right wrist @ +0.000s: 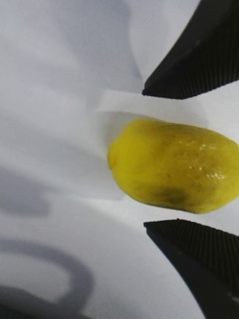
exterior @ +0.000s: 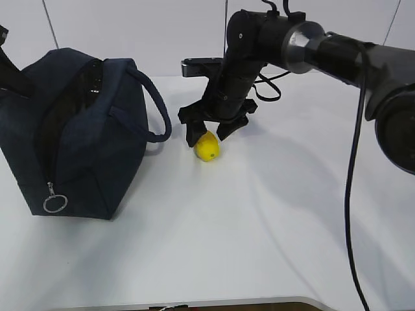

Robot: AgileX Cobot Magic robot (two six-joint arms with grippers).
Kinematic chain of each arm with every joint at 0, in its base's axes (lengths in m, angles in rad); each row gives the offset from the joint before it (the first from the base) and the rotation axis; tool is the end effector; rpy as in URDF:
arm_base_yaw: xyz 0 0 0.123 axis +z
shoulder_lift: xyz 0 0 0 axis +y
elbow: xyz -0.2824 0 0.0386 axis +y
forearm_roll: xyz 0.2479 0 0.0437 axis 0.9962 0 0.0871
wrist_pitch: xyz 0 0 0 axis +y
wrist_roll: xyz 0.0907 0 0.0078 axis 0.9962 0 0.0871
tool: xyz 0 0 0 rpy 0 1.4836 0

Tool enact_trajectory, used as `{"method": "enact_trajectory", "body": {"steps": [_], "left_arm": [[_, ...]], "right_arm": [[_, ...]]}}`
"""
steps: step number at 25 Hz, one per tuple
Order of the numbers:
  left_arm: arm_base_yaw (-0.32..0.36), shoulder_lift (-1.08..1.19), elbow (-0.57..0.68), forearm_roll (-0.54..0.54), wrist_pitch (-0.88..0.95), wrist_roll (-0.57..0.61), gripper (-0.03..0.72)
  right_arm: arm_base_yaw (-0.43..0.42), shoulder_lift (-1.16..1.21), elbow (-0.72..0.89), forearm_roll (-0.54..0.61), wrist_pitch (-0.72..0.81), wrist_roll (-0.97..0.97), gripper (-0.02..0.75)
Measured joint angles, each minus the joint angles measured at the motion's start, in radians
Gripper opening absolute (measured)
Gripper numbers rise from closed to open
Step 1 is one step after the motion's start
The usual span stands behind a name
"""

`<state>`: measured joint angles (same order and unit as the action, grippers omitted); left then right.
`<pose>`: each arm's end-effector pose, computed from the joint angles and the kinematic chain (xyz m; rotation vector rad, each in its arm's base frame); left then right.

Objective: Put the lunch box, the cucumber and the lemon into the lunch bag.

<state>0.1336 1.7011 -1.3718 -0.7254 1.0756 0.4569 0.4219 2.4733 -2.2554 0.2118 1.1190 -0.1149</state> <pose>0.3551 -0.0059 0.2906 0.0642 2.6035 -0.7853 0.4727 0.2311 0.1722 -0.6669 2.7552 0.3590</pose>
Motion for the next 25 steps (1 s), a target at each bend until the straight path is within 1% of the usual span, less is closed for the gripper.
{"method": "enact_trajectory", "body": {"steps": [13,16,20,25], "left_arm": [[0.000,0.000,0.000,-0.004,0.000,0.000,-0.010],[0.000,0.000,0.000,-0.004,0.000,0.000,-0.010],[0.000,0.000,0.000,-0.004,0.000,0.000,-0.010],[0.000,0.000,0.000,-0.004,0.000,0.000,-0.010]], "right_arm": [[0.000,0.011,0.000,0.008,-0.012,0.012,0.591],[0.000,0.011,0.000,0.008,-0.013,0.014,0.554],[0.000,0.011,0.000,0.010,-0.013,0.016,0.471],[0.000,0.011,0.000,0.010,-0.013,0.016,0.448]]}}
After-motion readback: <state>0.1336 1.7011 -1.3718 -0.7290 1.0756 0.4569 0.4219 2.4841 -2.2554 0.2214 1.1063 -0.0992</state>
